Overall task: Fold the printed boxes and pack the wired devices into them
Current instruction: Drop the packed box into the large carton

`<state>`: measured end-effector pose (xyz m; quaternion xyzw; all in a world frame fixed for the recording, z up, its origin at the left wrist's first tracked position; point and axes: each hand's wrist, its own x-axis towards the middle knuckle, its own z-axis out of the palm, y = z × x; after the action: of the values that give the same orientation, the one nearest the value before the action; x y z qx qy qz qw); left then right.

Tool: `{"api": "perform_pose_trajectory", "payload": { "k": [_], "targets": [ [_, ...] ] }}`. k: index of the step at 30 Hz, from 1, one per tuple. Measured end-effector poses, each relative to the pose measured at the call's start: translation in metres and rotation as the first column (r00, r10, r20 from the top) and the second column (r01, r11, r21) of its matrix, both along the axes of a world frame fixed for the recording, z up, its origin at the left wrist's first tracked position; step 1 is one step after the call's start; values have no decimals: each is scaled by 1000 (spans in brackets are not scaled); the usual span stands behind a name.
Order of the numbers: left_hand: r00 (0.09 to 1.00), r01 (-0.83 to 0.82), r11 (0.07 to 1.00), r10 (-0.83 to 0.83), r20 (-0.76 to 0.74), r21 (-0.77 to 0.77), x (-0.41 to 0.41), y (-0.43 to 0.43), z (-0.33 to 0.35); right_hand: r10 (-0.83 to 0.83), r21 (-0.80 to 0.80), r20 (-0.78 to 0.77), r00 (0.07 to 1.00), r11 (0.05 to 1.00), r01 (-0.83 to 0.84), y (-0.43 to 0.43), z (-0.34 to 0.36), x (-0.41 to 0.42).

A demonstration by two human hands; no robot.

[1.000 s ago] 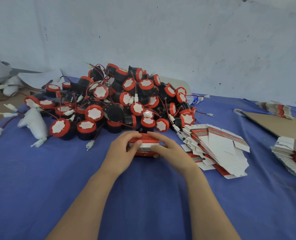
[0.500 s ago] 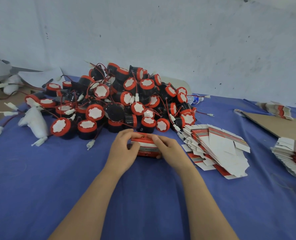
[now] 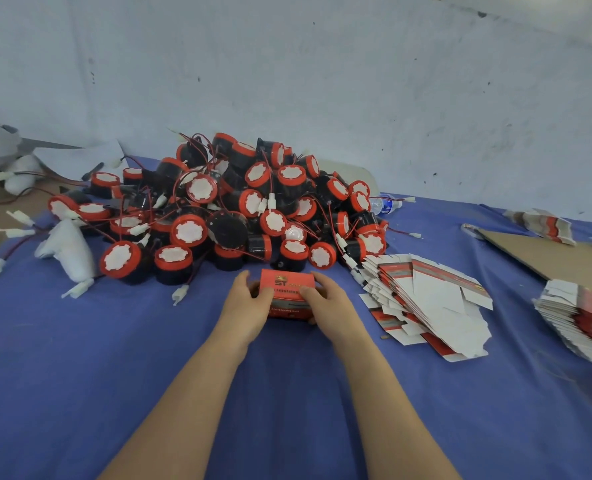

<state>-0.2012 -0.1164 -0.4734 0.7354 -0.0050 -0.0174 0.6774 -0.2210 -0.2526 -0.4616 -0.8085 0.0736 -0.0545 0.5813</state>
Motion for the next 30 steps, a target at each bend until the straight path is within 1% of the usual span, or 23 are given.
{"api": "perform_pose_trajectory", "payload": {
  "k": [1, 3, 5, 7, 8, 9, 11, 13, 15, 16, 18, 19, 20, 21, 22, 23, 24, 25, 26, 27, 28, 29, 30],
  "targets": [
    [1000, 9, 1000, -9, -17, 12, 1, -1, 2, -13, -3, 5, 1000, 1000, 14, 3, 1, 0],
    [1000, 29, 999, -29, -2, 39, -3, -5, 4, -28, 9, 23, 999, 1000, 28, 10, 4, -3],
    [998, 50, 998, -49, 35, -40, -12, -8, 9, -16, 88, 100, 995, 996, 7, 16, 8, -12],
    [992, 110, 974, -96, 82, -196, -23, -15, 23, -38, 213, 193, 981, 977, -4, 15, 19, -26],
    [986, 142, 949, -113, 119, -280, -29, -22, 33, -84, 258, 239, 967, 966, 21, 11, 28, -33],
    [977, 177, 928, -127, 168, -328, -37, -33, 45, -155, 290, 286, 945, 955, 69, 3, 39, -43],
    [946, 259, 911, -173, 273, -321, -56, -66, 74, -326, 319, 368, 871, 924, 211, -24, 63, -70],
    [909, 357, 879, -250, 333, -316, -84, -116, 103, -497, 341, 399, 770, 861, 378, -63, 88, -111],
    [868, 475, 815, -371, 330, -333, -123, -179, 128, -656, 388, 405, 637, 754, 530, -111, 110, -166],
    [840, 537, 773, -450, 303, -340, -149, -212, 139, -729, 393, 407, 551, 684, 614, -136, 121, -197],
    [734, 677, 653, -633, 247, -339, -210, -277, 154, -840, 340, 412, 353, 501, 795, -179, 138, -267],
    [664, 744, 596, -711, 232, -304, -244, -306, 158, -876, 285, 410, 254, 388, 877, -198, 144, -303],
    [586, 809, 545, -776, 233, -221, -277, -330, 159, -902, 208, 401, 161, 261, 943, -214, 148, -339],
    [491, 871, 475, -839, 234, -123, -310, -350, 159, -920, 113, 384, 80, 133, 985, -228, 150, -372],
    [380, 924, 382, -899, 218, -38, -340, -365, 156, -933, 4, 360, 21, 24, 1000, -240, 151, -402],
    [263, 963, 270, -948, 178, 18, -366, -375, 153, -943, -108, 331, -20, -59, 992, -247, 150, -426],
    [161, 985, 167, -979, 124, 39, -385, -380, 151, -947, -189, 316, -51, -116, 975, -251, 150, -443],
    [98, 994, 102, -992, 83, 37, -397, -383, 149, -940, -217, 333, -72, -151, 964, -252, 150, -453],
    [76, 997, 77, -995, 72, 19, -403, -382, 150, -924, -199, 375, -75, -159, 967, -251, 149, -456],
    [96, 995, 96, -990, 99, -7, -401, -381, 151, -902, -141, 427, -60, -132, 981, -247, 150, -453],
    [155, 988, 151, -978, 143, -36, -394, -377, 153, -881, -52, 471, -35, -67, 996, -243, 149, -444],
    [245, 969, 238, -952, 182, -59, -383, -371, 156, -866, 42, 500, 6, 31, 999, -236, 149, -431],
    [352, 936, 346, -912, 210, -68, -366, -365, 157, -853, 115, 518, 62, 142, 983, -230, 148, -414]
  ]
}}
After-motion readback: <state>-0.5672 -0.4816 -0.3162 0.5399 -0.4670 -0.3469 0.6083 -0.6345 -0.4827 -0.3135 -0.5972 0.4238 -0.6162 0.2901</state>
